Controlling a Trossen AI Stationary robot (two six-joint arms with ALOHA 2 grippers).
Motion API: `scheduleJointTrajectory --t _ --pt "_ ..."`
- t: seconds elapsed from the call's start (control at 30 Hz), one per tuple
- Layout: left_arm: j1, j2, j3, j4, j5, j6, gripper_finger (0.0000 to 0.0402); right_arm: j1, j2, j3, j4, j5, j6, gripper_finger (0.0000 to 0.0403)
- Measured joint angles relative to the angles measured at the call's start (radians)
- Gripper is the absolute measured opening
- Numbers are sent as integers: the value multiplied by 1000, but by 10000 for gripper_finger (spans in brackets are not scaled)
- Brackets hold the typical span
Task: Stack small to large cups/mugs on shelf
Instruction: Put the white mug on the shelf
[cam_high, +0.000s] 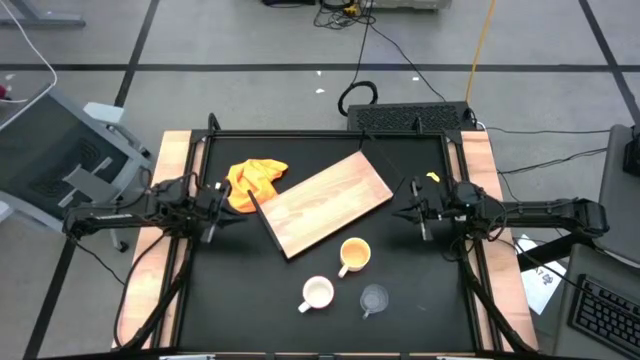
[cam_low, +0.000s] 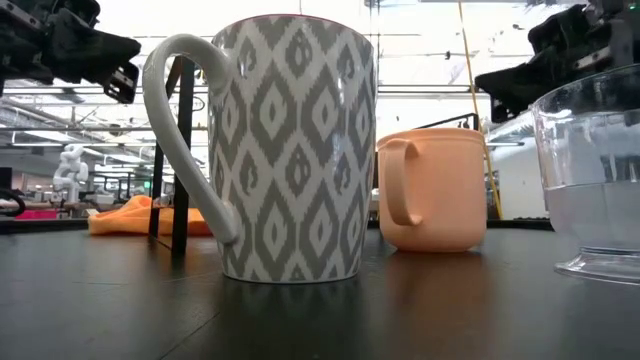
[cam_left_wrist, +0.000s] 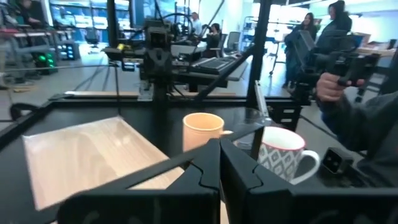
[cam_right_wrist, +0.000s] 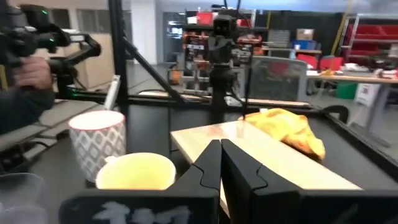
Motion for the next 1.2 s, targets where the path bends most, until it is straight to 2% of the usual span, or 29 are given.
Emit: scheduleJointTrajectory --t 0.1,0.3,0.4,0.53,0.67,0.87,1.13,1.2 --pt "0 0 7 -11 -24 12 1 -7 -1 0 6 23 -7 0" --pt "0 0 7 -29 -25 1 1 -15 -1 18 -9 3 -15 0" --pt "0 0 7 -32 -25 -3 1 8 5 74 -14 -60 -24 0" --pt "-1 0 7 -33 -25 -4 1 45 45 187 -109 -64 -53 0" --pt "-1 0 7 -26 -25 -6 2 85 134 318 -187 -63 -66 0" --pt "-1 0 7 6 -24 -12 2 163 338 533 -310 -63 -93 0" --pt "0 0 7 36 -1 -56 4 273 585 762 -358 -57 -96 0" --pt "0 0 7 35 -1 -56 12 301 636 801 -358 -7 -94 0"
